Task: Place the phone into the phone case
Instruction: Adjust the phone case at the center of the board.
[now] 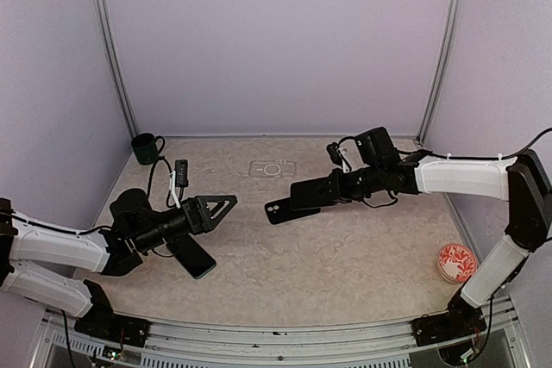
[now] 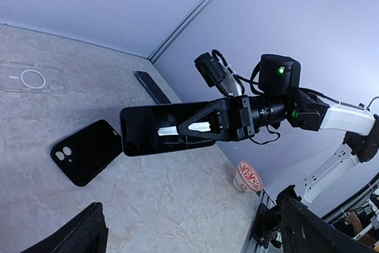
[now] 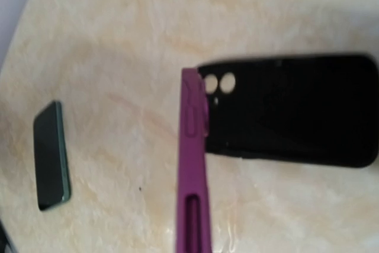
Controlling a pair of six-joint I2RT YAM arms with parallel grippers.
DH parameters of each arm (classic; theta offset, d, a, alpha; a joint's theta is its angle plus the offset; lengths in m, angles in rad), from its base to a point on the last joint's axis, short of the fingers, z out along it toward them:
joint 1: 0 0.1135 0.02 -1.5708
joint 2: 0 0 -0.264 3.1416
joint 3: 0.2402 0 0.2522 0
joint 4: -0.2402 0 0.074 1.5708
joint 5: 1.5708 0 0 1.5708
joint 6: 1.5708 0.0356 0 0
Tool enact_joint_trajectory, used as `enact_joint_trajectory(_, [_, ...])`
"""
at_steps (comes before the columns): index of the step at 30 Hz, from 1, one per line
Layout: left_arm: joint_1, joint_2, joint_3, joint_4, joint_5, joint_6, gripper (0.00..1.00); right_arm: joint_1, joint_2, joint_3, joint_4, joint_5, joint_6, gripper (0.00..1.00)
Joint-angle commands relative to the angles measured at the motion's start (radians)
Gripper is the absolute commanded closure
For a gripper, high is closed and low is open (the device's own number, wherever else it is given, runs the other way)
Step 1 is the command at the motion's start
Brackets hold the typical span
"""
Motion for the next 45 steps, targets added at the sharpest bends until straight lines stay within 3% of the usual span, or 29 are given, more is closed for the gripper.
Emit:
enact_joint_trajectory(1, [0.007, -0.009, -0.001, -0.011, -0.011, 0.012, 0.01, -0.009, 0.051, 0.11, -0.055, -0.098, -0.024, 1.0])
enact_joint_trajectory(17, [0.019, -0.017, 0.01, -0.093, -0.041, 0.038, 0.01, -0.095, 0.295, 0.314, -0.185, -0.329, -0.049, 1.0])
enact_joint_trajectory(24, [0.07, 0.042, -0.006, -0.051, -0.015, -0.061, 0.01, -0.11, 0.354, 0.37, -0.206, -0.338, -0.066, 1.0])
enact_joint_trajectory(31, [0.087, 0.07, 0.024, -0.107, 0.019, -0.061, 0.01, -0.134, 0.41, 0.425, -0.252, -0.342, -0.103, 1.0])
enact_joint_trajectory(45, [0.096, 0.106, 0.022, -0.063, 0.073, -0.08, 0.01, -0.181, 0.494, 0.46, -0.293, -0.406, -0.167, 1.0])
